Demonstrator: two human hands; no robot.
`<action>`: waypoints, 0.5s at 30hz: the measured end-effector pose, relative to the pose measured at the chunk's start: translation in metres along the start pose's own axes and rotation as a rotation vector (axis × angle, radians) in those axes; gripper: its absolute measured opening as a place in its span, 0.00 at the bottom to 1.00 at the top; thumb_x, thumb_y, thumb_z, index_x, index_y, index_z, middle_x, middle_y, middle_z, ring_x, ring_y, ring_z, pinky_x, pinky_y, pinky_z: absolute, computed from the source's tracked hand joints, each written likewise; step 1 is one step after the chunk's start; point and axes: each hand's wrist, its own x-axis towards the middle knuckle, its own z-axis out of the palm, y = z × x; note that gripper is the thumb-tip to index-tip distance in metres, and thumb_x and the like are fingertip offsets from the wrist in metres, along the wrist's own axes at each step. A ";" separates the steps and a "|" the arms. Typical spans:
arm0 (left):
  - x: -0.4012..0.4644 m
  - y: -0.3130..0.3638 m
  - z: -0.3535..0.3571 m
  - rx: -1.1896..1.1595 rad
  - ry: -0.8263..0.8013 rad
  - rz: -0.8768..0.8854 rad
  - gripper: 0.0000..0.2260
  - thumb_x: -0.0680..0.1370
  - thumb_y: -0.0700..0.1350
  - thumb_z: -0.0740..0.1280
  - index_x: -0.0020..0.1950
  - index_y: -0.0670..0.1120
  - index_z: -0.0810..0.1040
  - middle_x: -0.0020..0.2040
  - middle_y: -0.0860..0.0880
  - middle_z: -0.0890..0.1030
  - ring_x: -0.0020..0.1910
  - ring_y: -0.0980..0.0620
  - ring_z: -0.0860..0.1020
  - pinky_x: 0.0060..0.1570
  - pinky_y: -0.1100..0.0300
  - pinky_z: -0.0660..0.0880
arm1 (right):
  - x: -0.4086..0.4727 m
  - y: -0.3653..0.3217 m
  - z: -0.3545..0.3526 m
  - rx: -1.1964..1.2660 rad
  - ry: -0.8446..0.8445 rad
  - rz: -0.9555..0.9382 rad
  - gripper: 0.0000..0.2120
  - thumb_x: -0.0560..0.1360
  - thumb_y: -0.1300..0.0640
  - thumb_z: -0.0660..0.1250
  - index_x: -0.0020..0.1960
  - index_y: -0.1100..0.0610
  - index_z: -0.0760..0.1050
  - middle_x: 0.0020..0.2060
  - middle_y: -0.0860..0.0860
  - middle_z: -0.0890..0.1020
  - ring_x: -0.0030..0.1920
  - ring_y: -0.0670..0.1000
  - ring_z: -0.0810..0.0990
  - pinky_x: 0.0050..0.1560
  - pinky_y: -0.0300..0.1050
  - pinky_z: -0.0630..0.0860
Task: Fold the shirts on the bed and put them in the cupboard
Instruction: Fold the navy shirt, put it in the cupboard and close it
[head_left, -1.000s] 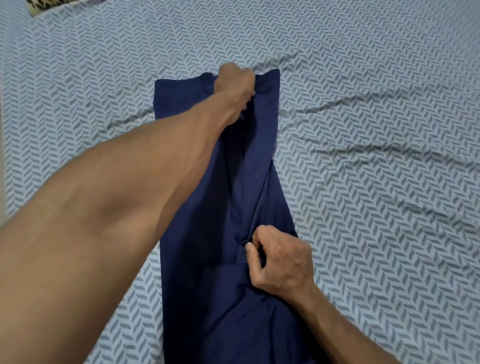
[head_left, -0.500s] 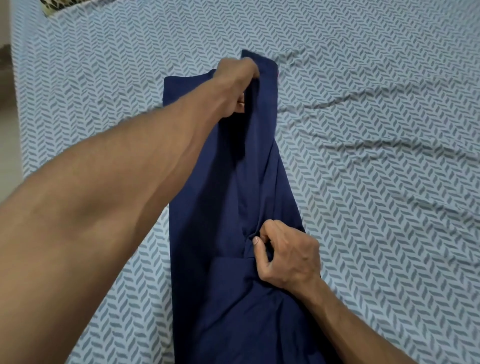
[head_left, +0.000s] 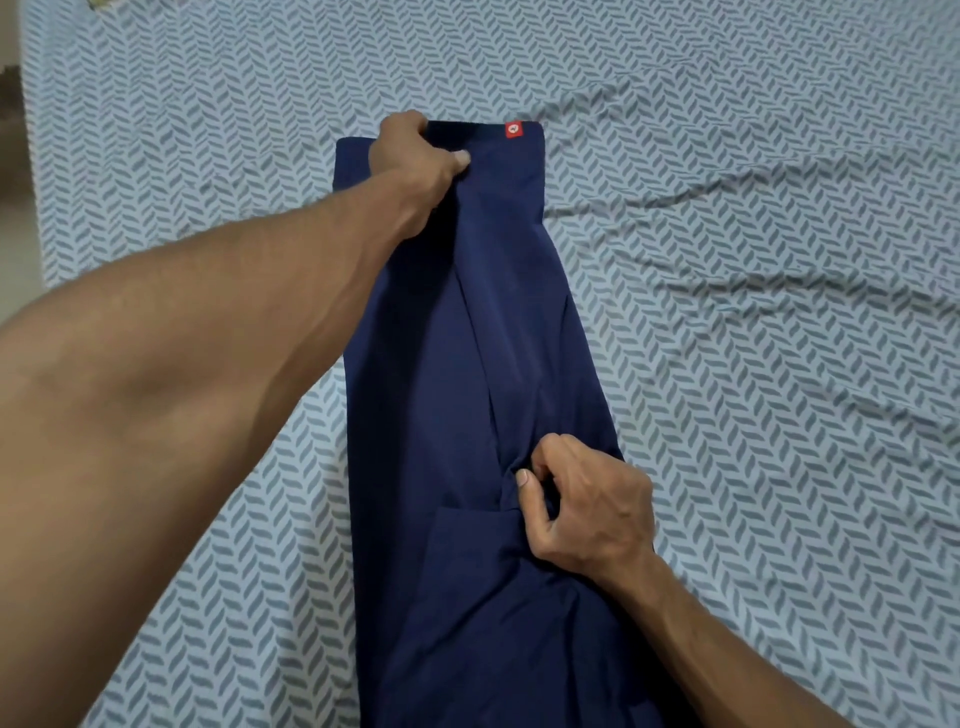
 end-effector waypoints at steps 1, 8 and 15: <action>-0.007 -0.002 -0.002 -0.031 -0.009 0.023 0.16 0.73 0.47 0.76 0.56 0.47 0.75 0.47 0.52 0.80 0.44 0.56 0.80 0.36 0.62 0.80 | 0.000 -0.001 0.000 0.000 -0.008 0.003 0.10 0.74 0.49 0.64 0.37 0.51 0.69 0.29 0.44 0.70 0.25 0.45 0.66 0.27 0.36 0.57; -0.117 -0.041 -0.048 0.192 -0.017 0.218 0.20 0.70 0.54 0.76 0.57 0.46 0.78 0.52 0.48 0.82 0.51 0.49 0.80 0.52 0.56 0.76 | 0.002 -0.005 -0.008 -0.044 -0.099 0.066 0.10 0.76 0.46 0.62 0.39 0.49 0.66 0.30 0.43 0.71 0.28 0.46 0.70 0.27 0.42 0.65; -0.288 -0.129 -0.089 0.276 -0.521 -0.054 0.19 0.67 0.59 0.78 0.39 0.46 0.76 0.35 0.52 0.82 0.36 0.52 0.80 0.41 0.57 0.76 | 0.009 -0.029 -0.032 -0.053 -0.336 0.216 0.09 0.79 0.46 0.60 0.43 0.49 0.66 0.36 0.44 0.76 0.39 0.52 0.76 0.40 0.48 0.67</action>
